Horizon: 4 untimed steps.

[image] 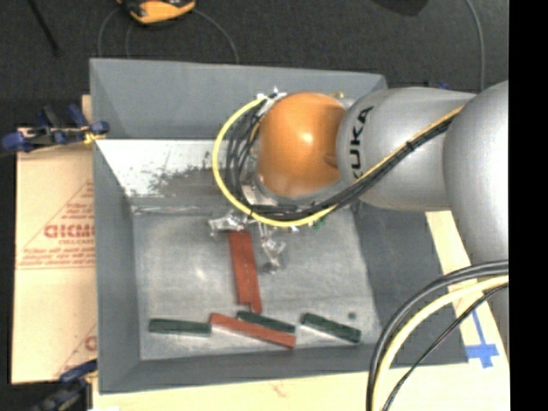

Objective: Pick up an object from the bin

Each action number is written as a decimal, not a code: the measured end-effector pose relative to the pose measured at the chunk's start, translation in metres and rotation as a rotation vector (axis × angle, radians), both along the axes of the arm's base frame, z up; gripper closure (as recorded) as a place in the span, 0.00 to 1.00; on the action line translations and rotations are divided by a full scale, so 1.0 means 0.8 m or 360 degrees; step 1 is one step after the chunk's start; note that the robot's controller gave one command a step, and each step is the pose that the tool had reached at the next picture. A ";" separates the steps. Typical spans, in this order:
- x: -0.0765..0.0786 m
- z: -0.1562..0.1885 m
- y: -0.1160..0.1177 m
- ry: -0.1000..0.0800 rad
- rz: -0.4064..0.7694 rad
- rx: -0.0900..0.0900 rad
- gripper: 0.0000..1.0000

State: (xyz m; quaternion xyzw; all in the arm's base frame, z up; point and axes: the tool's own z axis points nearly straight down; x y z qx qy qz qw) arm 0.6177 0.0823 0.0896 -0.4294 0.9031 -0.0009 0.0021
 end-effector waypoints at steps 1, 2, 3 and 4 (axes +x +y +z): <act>0.005 -0.019 0.000 -0.0011 0.0432 0.0002 1.00; 0.005 -0.019 0.000 -0.0011 0.0431 0.0003 1.00; 0.005 -0.016 0.000 -0.0011 0.0429 0.0004 1.00; 0.005 -0.010 0.000 -0.0005 0.0426 0.0003 1.00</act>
Offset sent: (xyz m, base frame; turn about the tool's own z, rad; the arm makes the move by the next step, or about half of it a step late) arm 0.0000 0.0000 0.0000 0.0000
